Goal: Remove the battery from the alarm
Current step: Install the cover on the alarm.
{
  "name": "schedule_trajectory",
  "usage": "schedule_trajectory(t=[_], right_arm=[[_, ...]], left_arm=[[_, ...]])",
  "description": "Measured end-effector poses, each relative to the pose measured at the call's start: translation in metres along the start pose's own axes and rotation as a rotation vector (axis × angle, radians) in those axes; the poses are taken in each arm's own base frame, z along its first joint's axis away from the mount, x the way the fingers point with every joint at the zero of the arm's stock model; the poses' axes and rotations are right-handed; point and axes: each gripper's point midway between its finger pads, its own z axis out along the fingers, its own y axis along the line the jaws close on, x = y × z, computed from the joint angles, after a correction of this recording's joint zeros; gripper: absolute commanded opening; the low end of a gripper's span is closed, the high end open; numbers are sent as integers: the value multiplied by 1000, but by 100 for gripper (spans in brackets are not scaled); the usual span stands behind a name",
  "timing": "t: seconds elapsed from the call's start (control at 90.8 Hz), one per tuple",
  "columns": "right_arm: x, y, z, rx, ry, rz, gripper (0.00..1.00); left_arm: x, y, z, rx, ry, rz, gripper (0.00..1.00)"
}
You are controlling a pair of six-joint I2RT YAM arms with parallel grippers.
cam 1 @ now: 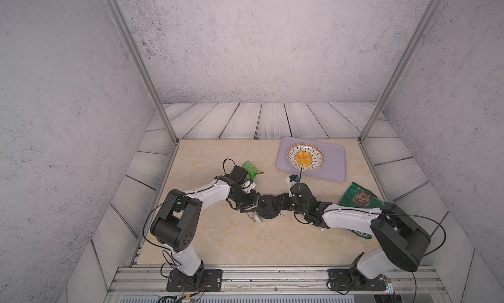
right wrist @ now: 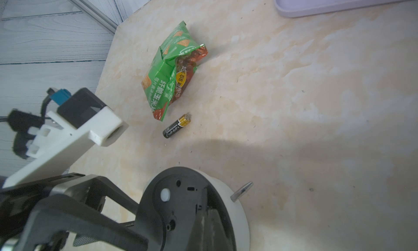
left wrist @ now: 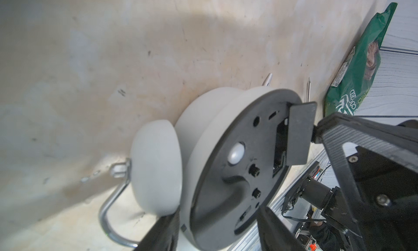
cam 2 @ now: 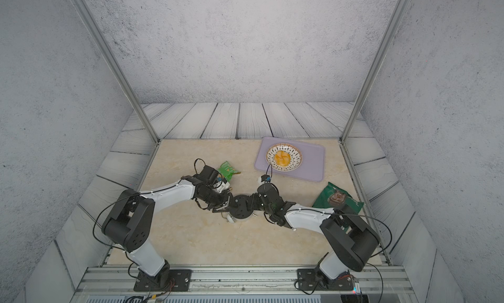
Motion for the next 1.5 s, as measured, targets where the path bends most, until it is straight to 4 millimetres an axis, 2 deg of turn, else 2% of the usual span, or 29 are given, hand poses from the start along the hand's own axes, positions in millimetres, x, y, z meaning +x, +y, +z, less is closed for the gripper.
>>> schedule_trajectory(t=[1.497], right_arm=[[15, 2, 0, -45, 8, 45, 0]], left_arm=[[-1, 0, 0, 1, -2, -27, 61]])
